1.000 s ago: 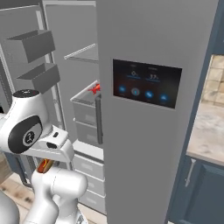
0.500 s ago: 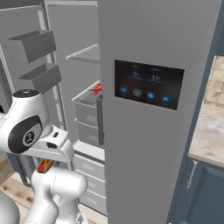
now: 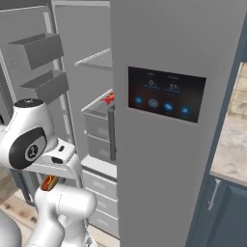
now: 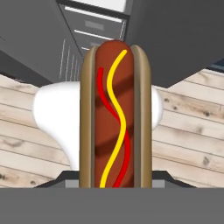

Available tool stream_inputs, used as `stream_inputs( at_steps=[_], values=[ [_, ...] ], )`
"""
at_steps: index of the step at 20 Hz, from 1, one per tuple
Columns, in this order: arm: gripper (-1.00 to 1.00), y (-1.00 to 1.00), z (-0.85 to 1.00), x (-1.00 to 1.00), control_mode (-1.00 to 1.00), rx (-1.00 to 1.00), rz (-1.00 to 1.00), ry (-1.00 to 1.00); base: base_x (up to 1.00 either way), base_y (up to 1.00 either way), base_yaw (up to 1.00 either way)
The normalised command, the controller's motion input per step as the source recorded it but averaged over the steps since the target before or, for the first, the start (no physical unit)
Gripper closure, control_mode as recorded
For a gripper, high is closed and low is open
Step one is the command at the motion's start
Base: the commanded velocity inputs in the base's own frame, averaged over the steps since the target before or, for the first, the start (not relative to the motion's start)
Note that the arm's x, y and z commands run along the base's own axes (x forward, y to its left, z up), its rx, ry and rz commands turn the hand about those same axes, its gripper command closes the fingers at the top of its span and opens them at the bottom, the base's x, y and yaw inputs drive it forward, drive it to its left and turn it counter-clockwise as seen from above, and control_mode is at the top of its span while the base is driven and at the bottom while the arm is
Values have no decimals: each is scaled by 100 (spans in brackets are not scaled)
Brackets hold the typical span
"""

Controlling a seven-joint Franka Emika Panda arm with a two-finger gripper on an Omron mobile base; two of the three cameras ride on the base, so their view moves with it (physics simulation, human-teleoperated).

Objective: Store the hot dog in the freezer for long-term storage. Close the freezer door after placing the cooked food.

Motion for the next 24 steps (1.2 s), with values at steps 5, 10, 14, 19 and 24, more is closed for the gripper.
stream_inputs(
  at_steps=[5, 10, 14, 19, 24],
  values=[
    [100, 0, 0, 0, 100, 0, 0, 0, 79, 0, 0],
    [100, 0, 0, 0, 100, 0, 0, 0, 14, -11, 3],
    [100, 0, 0, 0, 100, 0, 0, 0, 14, -34, 11],
    [100, 0, 0, 0, 100, 0, 0, 0, 12, -38, 22],
    [100, 0, 0, 0, 100, 0, 0, 0, 7, -16, 10]
  ],
)
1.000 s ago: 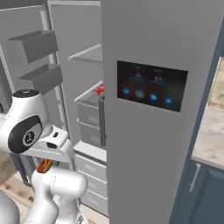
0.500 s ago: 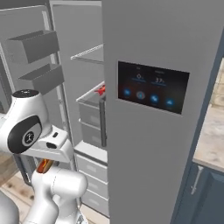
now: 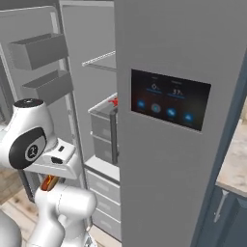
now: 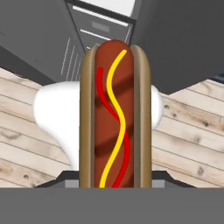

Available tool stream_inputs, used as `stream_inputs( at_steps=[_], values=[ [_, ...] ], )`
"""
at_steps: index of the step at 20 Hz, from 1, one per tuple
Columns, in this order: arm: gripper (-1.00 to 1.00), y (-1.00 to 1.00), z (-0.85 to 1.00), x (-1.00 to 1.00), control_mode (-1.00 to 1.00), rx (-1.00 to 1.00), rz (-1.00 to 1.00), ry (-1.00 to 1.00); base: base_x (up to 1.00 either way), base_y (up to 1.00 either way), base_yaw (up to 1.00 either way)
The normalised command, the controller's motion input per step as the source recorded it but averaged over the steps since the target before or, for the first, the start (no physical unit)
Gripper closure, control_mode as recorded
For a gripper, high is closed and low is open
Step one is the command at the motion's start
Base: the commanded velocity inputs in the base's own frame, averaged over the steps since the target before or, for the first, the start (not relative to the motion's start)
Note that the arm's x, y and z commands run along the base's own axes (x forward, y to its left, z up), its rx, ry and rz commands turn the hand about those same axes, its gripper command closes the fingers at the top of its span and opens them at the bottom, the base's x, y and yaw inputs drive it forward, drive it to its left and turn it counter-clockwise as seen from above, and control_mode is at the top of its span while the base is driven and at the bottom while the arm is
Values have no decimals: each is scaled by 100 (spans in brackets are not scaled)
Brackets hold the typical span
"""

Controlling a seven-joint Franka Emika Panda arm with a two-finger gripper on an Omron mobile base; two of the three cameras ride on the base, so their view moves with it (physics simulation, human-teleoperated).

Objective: Store the hot dog in the freezer for long-term storage. Close the freezer door after placing the cooked food.

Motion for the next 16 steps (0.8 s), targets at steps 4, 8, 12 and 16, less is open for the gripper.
stream_inputs(
  at_steps=[4, 8, 12, 16],
  values=[
    [100, 0, 0, 0, 100, 0, 0, 0, 36, -19, 10],
    [100, 0, 0, 0, 100, 0, 0, 0, 60, -7, 6],
    [100, 0, 0, 0, 100, 0, 0, 0, 44, 0, 0],
    [100, 0, 0, 0, 100, 0, 0, 0, 22, 11, 0]
  ],
)
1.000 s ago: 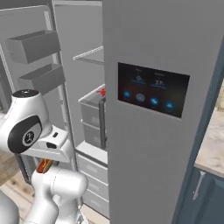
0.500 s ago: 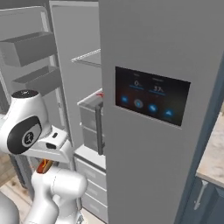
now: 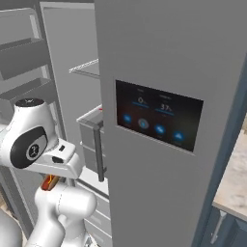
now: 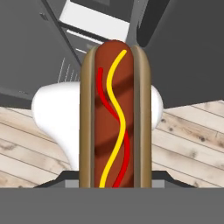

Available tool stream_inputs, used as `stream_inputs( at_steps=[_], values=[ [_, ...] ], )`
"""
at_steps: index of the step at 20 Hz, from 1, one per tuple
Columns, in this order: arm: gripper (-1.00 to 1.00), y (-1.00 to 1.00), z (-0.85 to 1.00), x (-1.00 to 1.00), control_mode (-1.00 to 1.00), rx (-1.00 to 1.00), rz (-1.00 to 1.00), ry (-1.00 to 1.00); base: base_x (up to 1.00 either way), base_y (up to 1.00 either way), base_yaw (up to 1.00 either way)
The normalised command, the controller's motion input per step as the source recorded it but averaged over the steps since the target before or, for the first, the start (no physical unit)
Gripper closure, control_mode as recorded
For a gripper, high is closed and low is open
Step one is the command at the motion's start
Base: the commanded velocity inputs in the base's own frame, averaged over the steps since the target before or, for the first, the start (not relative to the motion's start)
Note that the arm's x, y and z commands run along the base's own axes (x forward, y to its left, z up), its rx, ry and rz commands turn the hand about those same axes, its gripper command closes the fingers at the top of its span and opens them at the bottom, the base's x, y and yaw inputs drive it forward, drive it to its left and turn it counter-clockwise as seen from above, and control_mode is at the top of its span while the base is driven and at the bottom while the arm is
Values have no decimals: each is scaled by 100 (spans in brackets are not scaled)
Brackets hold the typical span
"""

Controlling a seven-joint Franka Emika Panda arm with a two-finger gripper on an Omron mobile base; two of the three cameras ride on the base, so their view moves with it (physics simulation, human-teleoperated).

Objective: Store the hot dog in the freezer for long-term storage. Close the freezer door after placing the cooked food.

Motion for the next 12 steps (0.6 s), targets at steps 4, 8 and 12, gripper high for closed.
stream_inputs(
  at_steps=[4, 8, 12],
  values=[
    [100, 0, 0, 0, 100, 0, 0, 0, 8, 24, 0],
    [100, 0, 0, 0, 100, 0, 0, 0, 0, 22, 0],
    [100, 0, 0, 0, 100, 0, 0, 0, 0, 6, 0]
  ],
)
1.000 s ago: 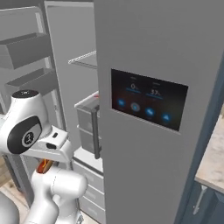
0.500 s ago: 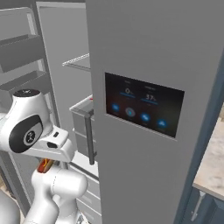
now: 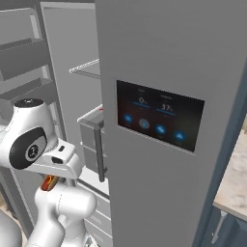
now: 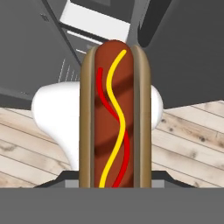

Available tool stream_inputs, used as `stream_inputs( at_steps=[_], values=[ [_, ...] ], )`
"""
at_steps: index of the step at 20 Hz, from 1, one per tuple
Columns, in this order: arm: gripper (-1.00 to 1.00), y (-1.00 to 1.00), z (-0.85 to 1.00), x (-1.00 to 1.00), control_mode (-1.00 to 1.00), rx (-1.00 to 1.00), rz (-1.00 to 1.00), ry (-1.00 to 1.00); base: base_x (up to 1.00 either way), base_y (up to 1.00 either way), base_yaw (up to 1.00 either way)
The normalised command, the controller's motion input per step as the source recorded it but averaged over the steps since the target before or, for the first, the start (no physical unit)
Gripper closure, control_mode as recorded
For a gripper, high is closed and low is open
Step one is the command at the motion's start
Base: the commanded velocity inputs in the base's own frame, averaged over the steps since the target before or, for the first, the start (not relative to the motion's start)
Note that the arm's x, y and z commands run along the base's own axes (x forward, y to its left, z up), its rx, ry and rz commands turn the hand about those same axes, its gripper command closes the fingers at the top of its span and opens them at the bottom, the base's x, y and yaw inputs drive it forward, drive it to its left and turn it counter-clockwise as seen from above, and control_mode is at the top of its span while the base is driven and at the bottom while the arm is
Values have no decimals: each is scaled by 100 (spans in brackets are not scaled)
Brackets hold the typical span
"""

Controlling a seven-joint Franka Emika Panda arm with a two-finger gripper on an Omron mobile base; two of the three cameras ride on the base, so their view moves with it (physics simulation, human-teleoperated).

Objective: Store the hot dog in the freezer for long-term storage. Close the freezer door after placing the cooked food.

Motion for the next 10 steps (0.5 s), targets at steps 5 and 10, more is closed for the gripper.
stream_inputs(
  at_steps=[5, 10],
  values=[
    [100, 0, 0, 0, 100, 0, 0, 0, 0, 0, 0],
    [100, 0, 0, 1, -100, 0, 0, -4, 1, 2, 0]
  ],
)
